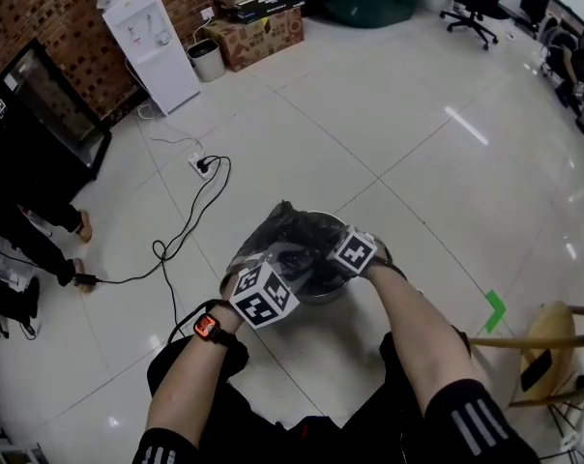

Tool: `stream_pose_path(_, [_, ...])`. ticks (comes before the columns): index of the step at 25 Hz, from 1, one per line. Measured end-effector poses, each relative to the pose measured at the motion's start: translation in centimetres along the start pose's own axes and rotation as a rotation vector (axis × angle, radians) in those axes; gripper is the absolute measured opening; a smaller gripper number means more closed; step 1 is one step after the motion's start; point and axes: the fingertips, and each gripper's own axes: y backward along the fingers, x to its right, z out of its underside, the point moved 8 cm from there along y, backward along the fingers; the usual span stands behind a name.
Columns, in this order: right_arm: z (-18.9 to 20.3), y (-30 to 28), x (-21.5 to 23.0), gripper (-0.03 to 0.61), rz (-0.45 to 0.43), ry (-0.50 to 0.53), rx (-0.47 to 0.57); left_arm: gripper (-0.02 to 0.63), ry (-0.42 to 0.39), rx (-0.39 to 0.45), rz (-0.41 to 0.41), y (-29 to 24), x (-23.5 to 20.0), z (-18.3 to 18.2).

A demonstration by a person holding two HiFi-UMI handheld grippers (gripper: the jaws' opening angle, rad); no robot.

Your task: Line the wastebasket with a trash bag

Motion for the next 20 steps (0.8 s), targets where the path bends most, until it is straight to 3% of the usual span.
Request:
stream_pose_path(2, [0.5,-0.7,-0.5,0.108,-0.007,0.024,-0.028,0.138,0.034,0.029,-0.049,2.2,-1.2,0.4])
stream_pose_path(4, [0.5,-1.0,-0.8,0.109,0.001,0.068,-0.045,0.138,0.041,-0.018,-0.131,3.2,-3.2,2.2])
stream_pose_path(6, [0.2,-1.2,-0.9,0.110,0.010,0.107,-0.046,0.138,0.101,-0.065,-0.168,3.0,-5.7,5.2])
stream_pose_path(8, [0.0,-1.3,-0.9,0.112,0.013,0.115,-0.045,0.187,0.197,-0.087,-0.136,2.2,-7.4,8.1])
stream_pose_path(10, [-0.2,-1.5,-0.7,0.120,0.018,0.113,-0.039,0.194,0.266,-0.121,-0.095,1.2,-8.0,10.2])
stream_pose_path(13, [-0.2,-1.4,-0.2,0.135,0.018,0.096,-0.021,0.213,0.303,-0.197,-0.076,-0.6,-8.0,12.2])
stream_pose_path(15, [-0.1,-1.2,-0.1,0.141,0.008,0.066,-0.002,0.221,0.311,-0.233,-0.105,-1.3,-8.4,13.4])
stream_pose_path(18, [-0.1,-0.9,-0.3,0.143,-0.016,0.031,0.010,0.244,0.355,-0.241,-0.137,-2.0,-9.5,15.1])
stream_pose_path(20, [-0.2,-0.5,-0.2,0.144,-0.022,0.015,0.023,0.244,0.422,-0.222,-0.093,-2.7,-9.7,15.6])
